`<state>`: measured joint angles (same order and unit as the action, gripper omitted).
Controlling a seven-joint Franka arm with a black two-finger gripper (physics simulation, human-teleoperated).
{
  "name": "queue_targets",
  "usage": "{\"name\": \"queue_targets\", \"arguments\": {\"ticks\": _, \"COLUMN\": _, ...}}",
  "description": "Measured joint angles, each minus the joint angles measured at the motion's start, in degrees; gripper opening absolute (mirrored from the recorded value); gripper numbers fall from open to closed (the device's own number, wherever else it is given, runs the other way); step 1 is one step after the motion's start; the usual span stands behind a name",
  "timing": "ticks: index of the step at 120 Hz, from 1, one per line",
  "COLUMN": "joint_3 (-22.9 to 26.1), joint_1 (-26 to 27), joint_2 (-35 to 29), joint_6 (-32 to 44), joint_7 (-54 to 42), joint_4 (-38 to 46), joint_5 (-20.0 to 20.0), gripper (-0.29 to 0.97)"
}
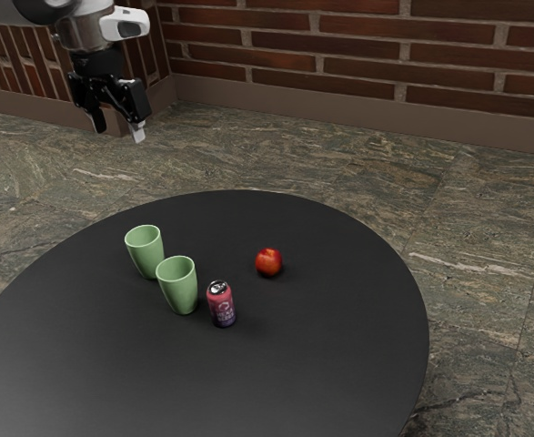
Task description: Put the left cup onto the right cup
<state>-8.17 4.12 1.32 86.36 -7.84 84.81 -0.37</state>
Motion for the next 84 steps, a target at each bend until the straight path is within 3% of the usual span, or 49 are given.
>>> {"name": "queue_targets", "arguments": {"ticks": 47, "joint_3": -0.1, "joint_1": -1.0, "joint_2": 0.7, "joint_6": 2.7, "joint_7": 1.1, "joint_4": 1.9, "joint_5": 0.2, "gripper": 0.66}}
{"name": "queue_targets", "arguments": {"ticks": 84, "joint_3": -0.6, "joint_1": -2.4, "joint_2": 3.2, "joint_6": 10.4, "joint_7": 0.0, "joint_4": 8.3, "joint_5": 0.9, "gripper": 0.66}}
